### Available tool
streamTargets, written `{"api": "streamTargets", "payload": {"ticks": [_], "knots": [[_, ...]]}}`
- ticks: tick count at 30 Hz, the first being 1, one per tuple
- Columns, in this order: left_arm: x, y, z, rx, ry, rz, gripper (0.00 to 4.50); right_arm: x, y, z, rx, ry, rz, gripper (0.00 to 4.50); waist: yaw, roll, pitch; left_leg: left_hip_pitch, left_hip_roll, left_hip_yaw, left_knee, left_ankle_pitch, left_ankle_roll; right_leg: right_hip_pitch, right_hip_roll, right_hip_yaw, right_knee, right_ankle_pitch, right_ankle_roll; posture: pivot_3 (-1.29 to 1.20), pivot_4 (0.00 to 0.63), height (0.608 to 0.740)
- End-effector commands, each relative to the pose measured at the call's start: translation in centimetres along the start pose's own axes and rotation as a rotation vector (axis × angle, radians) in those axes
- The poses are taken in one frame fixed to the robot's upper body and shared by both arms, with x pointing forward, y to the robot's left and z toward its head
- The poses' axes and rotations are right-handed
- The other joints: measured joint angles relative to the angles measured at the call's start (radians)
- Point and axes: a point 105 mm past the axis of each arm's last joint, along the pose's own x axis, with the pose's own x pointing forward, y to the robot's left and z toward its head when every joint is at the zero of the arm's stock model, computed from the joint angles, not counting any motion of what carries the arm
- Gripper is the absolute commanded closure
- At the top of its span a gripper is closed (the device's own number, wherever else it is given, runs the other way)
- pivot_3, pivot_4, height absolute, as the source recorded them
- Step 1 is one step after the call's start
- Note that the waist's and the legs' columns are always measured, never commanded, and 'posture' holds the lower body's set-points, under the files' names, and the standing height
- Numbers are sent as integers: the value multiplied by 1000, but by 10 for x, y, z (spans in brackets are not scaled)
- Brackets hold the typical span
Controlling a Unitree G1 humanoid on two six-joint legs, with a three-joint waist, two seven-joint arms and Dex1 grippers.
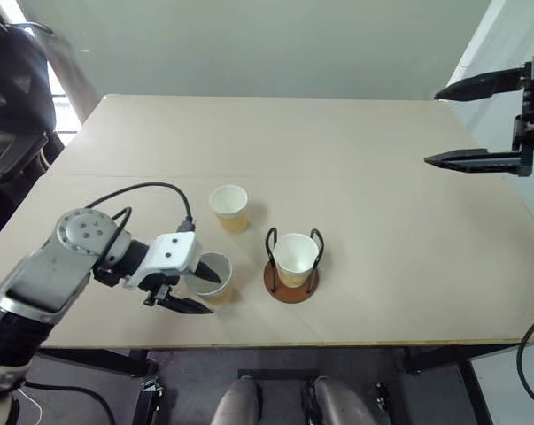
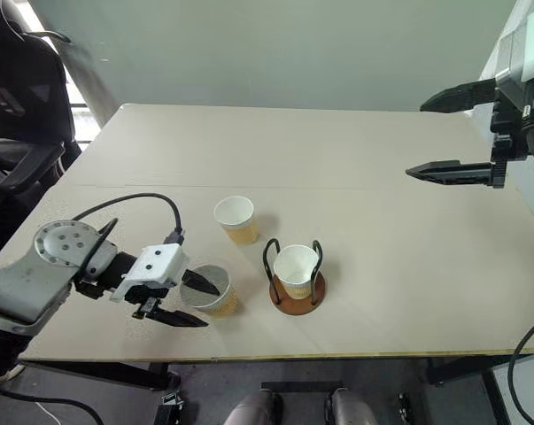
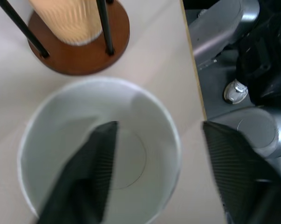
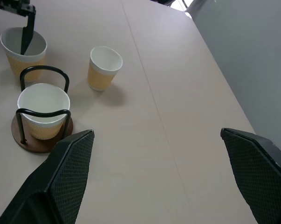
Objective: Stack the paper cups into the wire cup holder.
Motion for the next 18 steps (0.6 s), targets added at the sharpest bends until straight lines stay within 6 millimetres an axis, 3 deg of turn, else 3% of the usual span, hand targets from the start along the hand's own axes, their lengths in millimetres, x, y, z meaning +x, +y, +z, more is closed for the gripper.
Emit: {"api": "streamTargets", "payload": {"ticks": [1,5,9,12,18], "knots": [[0,6,5,34,-8,7,3031,-14,-3,12,-46,2,-62,0,0,0,0,0,0,0,0,0,0,0,0,0,0,0,0,0,150,740],[1,6,6,34,-14,-14,4442,-15,-2,13,-46,7,-67,0,0,0,0,0,0,0,0,1,1,0,0,0,0,1,2,0,150,740],[-2,7,6,35,-4,-17,4475,-16,-1,12,-39,12,-66,0,0,0,0,0,0,0,1,1,2,1,0,0,0,1,3,0,150,740],[-12,9,13,48,-6,-12,4475,-20,13,9,-11,25,9,0,3,0,0,0,0,0,1,2,3,1,0,0,0,1,3,0,150,740],[-63,25,63,114,-89,71,4475,-43,56,9,46,-16,198,0,15,-1,0,-2,-1,1,2,2,3,2,0,1,-1,0,5,0,150,740]]}}
